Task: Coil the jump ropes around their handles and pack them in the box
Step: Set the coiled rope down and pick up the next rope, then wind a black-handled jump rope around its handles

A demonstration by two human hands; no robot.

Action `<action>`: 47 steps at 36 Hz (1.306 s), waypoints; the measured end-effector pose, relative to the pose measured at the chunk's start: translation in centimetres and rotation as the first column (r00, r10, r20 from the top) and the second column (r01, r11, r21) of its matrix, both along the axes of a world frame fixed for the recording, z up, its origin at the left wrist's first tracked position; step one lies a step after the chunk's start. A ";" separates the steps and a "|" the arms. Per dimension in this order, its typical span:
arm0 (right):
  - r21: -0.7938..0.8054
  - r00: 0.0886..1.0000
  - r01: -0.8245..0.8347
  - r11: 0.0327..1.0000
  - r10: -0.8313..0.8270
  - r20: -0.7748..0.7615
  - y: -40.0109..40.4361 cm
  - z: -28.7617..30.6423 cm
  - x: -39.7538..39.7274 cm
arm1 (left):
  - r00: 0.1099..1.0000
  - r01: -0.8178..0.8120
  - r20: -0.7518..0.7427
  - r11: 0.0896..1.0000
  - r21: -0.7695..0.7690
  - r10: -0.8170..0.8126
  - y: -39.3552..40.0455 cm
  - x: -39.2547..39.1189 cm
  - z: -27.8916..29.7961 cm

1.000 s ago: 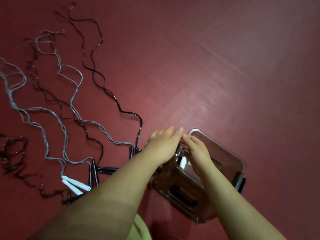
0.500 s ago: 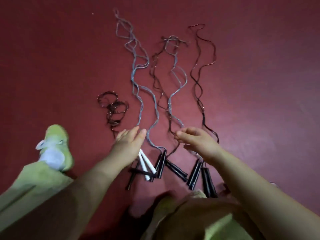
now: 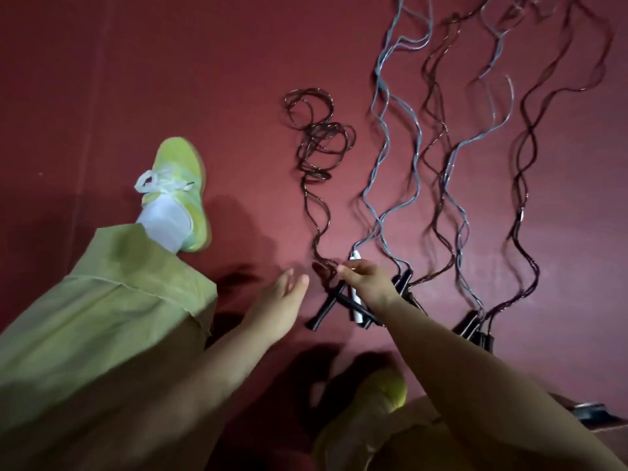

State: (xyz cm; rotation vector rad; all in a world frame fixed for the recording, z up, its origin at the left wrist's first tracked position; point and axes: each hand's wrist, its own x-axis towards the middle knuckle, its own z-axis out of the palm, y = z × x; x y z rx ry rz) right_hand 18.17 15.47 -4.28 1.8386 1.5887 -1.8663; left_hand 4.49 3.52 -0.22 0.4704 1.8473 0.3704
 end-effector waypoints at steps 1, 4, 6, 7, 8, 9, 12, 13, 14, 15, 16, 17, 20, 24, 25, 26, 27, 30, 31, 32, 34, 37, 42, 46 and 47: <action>0.009 1.000 -0.004 1.000 0.004 0.009 -0.1 -0.8 -0.5 | 0.999 -0.026 0.022 1.000 -0.005 0.026 -0.2 0.0 -0.6; 0.040 0.997 -0.004 0.999 0.001 0.071 0.0 -3.0 -1.4 | 0.994 -0.084 0.070 0.996 -0.015 0.085 -0.8 0.4 -1.9; 0.054 0.993 -0.008 0.999 0.001 0.114 0.2 -4.6 -1.7 | 0.987 -0.128 0.097 0.992 -0.017 0.129 -1.1 0.7 -2.4; 0.054 0.991 -0.021 0.998 0.014 0.131 0.2 -5.4 -1.8 | 0.982 -0.155 0.107 0.988 -0.020 0.156 -1.2 0.8 -2.7; 0.050 0.986 -0.055 0.997 0.047 0.161 0.3 -6.1 -1.8 | 0.978 -0.176 0.112 0.984 -0.028 0.178 -1.3 0.9 -2.9; 0.053 0.978 -0.094 0.994 0.082 0.192 0.3 -6.9 -2.0 | 0.973 -0.197 0.114 0.980 -0.029 0.199 -1.3 0.8 -3.3; 0.078 0.927 -0.255 0.964 0.221 0.304 0.4 -8.1 -1.9 | 0.954 -0.274 0.122 0.961 -0.029 0.275 -1.4 0.7 -3.3; 0.087 0.900 -0.324 0.942 0.279 0.335 0.4 -8.3 -2.1 | 0.952 -0.282 0.117 0.959 -0.021 0.283 -1.4 0.6 -3.3; 0.081 0.876 -0.378 0.922 0.328 0.352 0.3 -8.0 -2.2 | 0.958 -0.266 0.112 0.964 -0.016 0.266 -1.3 0.4 -3.2; 0.074 0.866 -0.412 0.908 0.365 0.342 0.2 -7.7 -2.4 | 0.964 -0.245 0.104 0.969 -0.004 0.244 -1.2 0.1 -3.0; 0.065 0.863 -0.434 0.899 0.394 0.317 0.1 -7.0 -2.7 | 0.967 -0.235 0.099 0.972 0.005 0.233 -1.0 -0.1 -2.8; 0.061 0.866 -0.447 0.892 0.415 0.280 0.0 -6.3 -2.9 | 0.969 -0.233 0.092 0.972 0.014 0.231 -0.9 -0.4 -2.6; 0.046 0.913 -0.388 0.920 0.377 0.156 -0.5 -3.1 -3.4 | 0.975 -0.218 0.053 0.974 0.061 0.215 -0.6 -0.9 -1.9; -0.012 0.977 -0.210 0.978 0.210 -0.038 -0.9 2.1 -2.6 | 0.976 -0.216 0.048 0.970 0.116 0.211 -0.2 -1.0 0.0; -0.023 0.983 -0.169 0.985 0.167 -0.083 -0.8 3.4 -2.4 | 0.980 -0.195 0.059 0.973 0.126 0.189 -0.2 -0.9 0.3; -0.037 0.984 -0.129 0.991 0.123 -0.132 -0.8 4.7 -2.2 | 0.982 -0.184 0.078 0.973 0.138 0.175 -0.1 -0.8 1.0; -0.047 0.982 -0.101 0.994 0.092 -0.165 -0.7 6.1 -2.1 | 0.981 -0.181 0.097 0.969 0.166 0.167 0.0 -0.7 1.8; -0.055 0.973 -0.021 0.998 0.007 -0.229 -0.6 9.2 -2.2 | 0.979 -0.180 0.141 0.950 0.253 0.148 0.5 -0.6 4.0; -0.059 0.969 0.008 0.998 -0.023 -0.246 -0.6 10.3 -2.2 | 0.981 -0.167 0.142 0.945 0.280 0.131 0.7 -0.5 4.8; -0.072 0.961 0.050 0.996 -0.067 -0.268 -0.5 11.2 -2.1 | 0.981 -0.165 0.148 0.945 0.283 0.127 0.8 -0.4 5.8; -0.113 0.943 0.116 0.987 -0.145 -0.301 -0.2 13.5 -2.1 | 0.975 -0.179 0.179 0.943 0.282 0.132 1.2 -0.4 7.3; -0.169 0.905 0.217 0.961 -0.263 -0.334 0.2 16.4 -1.9 | 0.972 -0.100 0.236 0.940 0.327 0.021 1.2 -0.3 9.8; -0.348 0.779 0.379 0.857 -0.499 -0.380 0.2 20.6 -1.9 | 0.895 -0.091 0.431 0.899 0.428 -0.114 1.0 0.6 14.4; -0.405 0.724 0.421 0.812 -0.570 -0.389 -1.0 24.0 -2.1 | 0.852 -0.179 0.508 0.841 0.511 -0.128 -0.2 2.0 16.3; -0.414 0.712 0.436 0.799 -0.588 -0.385 -1.2 24.3 -2.3 | 0.844 -0.208 0.523 0.827 0.522 -0.117 -0.5 2.3 16.3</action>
